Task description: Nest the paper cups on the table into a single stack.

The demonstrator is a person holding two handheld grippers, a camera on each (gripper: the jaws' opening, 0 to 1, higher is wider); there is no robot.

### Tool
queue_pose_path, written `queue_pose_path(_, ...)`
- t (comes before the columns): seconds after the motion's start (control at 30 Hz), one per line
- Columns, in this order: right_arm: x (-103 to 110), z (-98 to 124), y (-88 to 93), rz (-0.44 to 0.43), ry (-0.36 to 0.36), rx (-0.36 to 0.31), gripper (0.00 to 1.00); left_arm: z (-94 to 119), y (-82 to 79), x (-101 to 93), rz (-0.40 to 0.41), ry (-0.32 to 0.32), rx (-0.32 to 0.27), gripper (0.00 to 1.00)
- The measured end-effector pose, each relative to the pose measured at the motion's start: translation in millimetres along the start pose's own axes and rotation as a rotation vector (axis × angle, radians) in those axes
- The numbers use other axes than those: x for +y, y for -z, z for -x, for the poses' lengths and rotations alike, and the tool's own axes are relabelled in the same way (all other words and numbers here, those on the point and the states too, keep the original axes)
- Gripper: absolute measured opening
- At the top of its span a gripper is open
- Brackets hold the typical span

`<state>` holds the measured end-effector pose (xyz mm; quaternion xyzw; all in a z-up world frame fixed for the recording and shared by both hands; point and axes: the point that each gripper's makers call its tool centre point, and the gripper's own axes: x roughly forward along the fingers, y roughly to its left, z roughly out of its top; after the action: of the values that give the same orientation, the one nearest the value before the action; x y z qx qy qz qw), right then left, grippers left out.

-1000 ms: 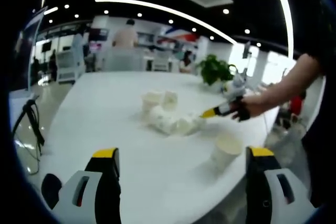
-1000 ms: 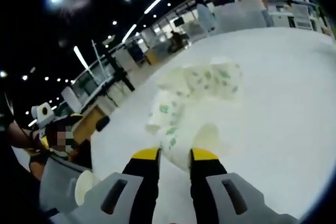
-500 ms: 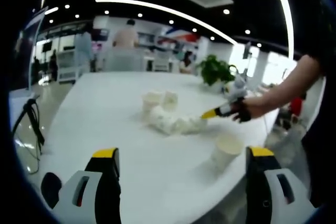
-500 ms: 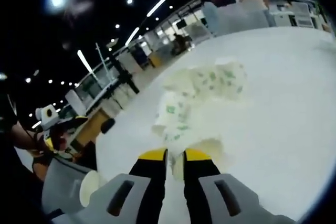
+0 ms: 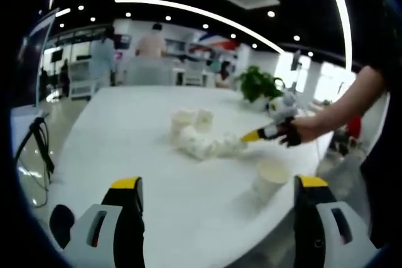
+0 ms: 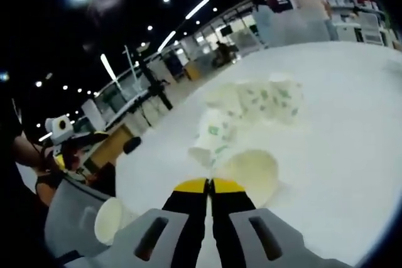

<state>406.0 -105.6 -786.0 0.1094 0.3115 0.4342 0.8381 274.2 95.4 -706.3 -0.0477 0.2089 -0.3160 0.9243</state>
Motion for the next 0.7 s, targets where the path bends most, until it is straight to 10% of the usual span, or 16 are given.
queue_pose_path(0.7,1,21,1.0,-0.003,0.018,-0.022,0.00,3,-5.2,-7.5,-0.023,0.000,-0.007,1.00)
